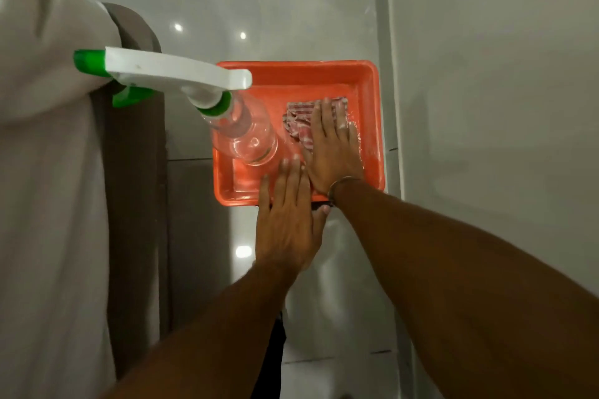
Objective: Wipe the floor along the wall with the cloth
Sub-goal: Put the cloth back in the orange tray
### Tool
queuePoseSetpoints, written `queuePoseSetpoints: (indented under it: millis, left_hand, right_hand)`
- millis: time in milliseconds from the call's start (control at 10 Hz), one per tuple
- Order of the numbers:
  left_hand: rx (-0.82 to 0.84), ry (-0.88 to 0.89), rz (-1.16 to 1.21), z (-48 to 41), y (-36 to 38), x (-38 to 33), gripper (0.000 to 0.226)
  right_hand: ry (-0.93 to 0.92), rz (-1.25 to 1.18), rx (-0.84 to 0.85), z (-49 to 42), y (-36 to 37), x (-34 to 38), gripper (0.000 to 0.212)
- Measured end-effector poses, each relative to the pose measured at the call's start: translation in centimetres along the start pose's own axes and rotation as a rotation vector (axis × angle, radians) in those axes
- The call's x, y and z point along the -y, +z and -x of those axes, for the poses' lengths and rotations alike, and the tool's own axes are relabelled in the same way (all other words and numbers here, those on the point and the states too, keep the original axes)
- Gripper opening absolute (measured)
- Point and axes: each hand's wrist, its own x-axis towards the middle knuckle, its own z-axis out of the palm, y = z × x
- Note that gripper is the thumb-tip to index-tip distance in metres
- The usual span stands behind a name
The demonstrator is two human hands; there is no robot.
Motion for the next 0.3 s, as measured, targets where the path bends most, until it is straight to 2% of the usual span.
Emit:
queuePoseSetpoints:
  millis: [200, 300]
  left_hand:
    - [0.012, -0.035, 0.037, 0.0, -1.4, 0.3, 0.083]
    - [-0.023, -0.017, 0.029, 0.9, -3.4, -0.5, 0.083]
  right_hand:
    - [-0.007, 0.056, 0.099, 0.0, -1.5, 0.2, 0.091]
    - [-0.004, -0.021, 0.010, 2.4, -2.9, 0.6, 0.091]
